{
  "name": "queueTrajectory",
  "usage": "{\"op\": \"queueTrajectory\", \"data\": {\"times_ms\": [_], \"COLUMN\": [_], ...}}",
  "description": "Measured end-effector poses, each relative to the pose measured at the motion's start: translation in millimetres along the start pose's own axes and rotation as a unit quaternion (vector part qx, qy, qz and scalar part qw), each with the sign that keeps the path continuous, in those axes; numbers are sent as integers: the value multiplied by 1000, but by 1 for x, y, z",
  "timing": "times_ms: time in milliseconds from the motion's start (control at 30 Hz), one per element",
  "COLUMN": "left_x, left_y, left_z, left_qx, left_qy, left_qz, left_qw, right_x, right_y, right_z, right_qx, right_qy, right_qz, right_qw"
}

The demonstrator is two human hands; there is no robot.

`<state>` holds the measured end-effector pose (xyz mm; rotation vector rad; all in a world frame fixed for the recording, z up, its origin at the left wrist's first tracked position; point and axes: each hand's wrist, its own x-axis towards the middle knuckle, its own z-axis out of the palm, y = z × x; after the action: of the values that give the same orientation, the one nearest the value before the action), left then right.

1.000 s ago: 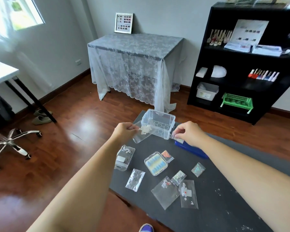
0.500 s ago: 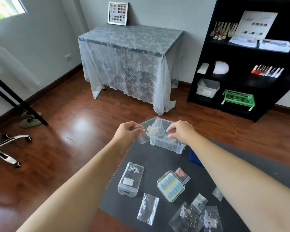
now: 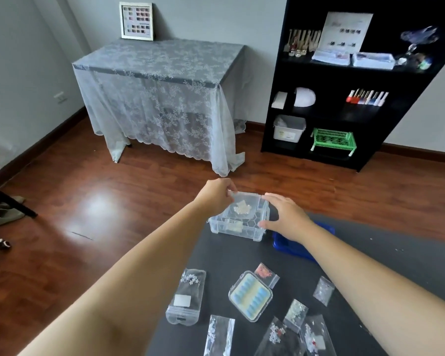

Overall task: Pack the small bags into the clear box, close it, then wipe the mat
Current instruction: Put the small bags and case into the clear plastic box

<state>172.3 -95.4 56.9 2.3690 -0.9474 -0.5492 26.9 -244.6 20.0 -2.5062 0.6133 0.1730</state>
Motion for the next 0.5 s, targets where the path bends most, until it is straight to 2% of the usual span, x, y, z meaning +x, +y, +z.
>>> {"op": "queueTrajectory", "data": {"times_ms": [133,200,267,333,500], "left_x": [3,3,3,0,-32], "left_y": [-1,-3,-4,-1,5], "left_z": [15,21,24,22,19], "left_qx": [30,101,184,214,173], "left_qy": [-40,-35,-5,35,101], "left_qz": [-27,-1,39,63,107], "left_qw": [998,994,982,974,974], "right_x": [-2,-5,-8,-13,-37], "right_y": [1,0,0,1,2], "right_z": [3,3,2,0,-9], "right_qx": [13,5,-2,-2,24], "right_qy": [11,13,24,54,177], "right_qz": [1,-3,-9,-21,-75], "right_qw": [1000,1000,1000,998,981]}}
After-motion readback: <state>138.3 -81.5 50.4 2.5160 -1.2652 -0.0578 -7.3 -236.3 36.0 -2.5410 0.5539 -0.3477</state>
